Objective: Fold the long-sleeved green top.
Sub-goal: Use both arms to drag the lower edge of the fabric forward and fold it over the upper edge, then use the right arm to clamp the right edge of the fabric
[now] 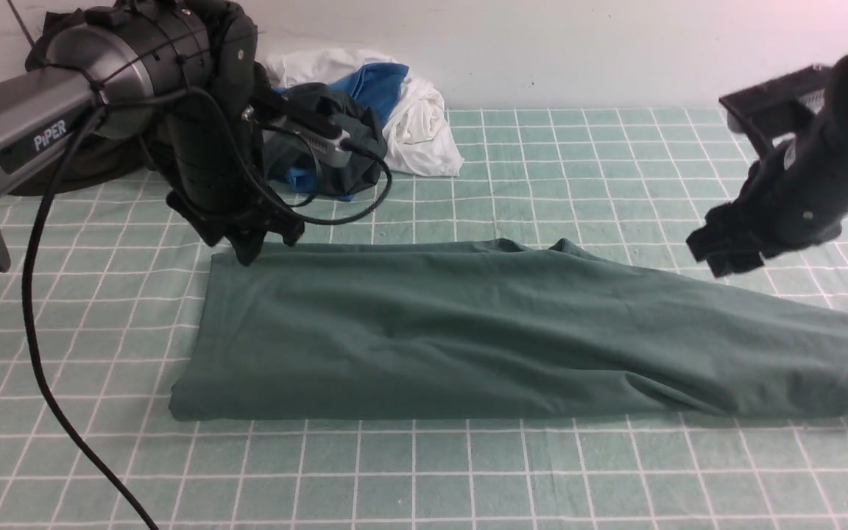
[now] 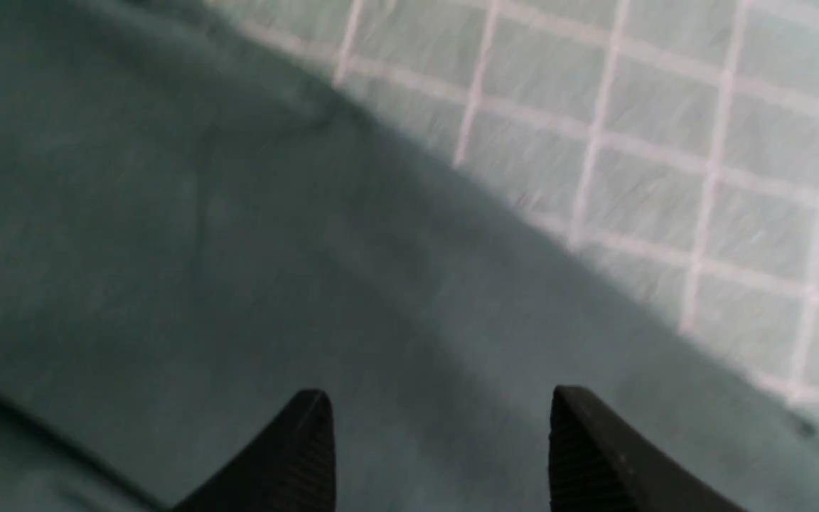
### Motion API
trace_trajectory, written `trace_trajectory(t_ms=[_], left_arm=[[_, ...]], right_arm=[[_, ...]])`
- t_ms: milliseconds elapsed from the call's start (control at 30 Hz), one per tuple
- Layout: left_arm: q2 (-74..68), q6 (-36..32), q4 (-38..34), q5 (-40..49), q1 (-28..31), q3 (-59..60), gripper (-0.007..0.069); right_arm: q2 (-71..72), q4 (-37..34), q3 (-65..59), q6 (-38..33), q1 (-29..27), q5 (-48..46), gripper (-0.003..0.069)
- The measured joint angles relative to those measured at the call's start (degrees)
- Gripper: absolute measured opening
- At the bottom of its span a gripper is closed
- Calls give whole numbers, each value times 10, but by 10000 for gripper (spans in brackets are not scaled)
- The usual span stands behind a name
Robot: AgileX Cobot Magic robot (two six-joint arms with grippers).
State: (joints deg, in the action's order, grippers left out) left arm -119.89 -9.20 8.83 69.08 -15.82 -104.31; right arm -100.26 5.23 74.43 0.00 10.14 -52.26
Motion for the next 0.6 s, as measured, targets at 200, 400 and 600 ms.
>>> trace_trajectory(t_ms=[200, 400, 600], left_arm=[[6, -34, -71, 0, -17, 119, 25], [26, -30, -69, -43, -17, 217, -3], [38, -15, -58, -71, -19, 240, -3]], right_arm=[[3, 9, -116, 7, -4, 48, 388], [-15, 118, -120, 110, -73, 140, 388], [-48, 141, -18, 153, -163, 78, 388]])
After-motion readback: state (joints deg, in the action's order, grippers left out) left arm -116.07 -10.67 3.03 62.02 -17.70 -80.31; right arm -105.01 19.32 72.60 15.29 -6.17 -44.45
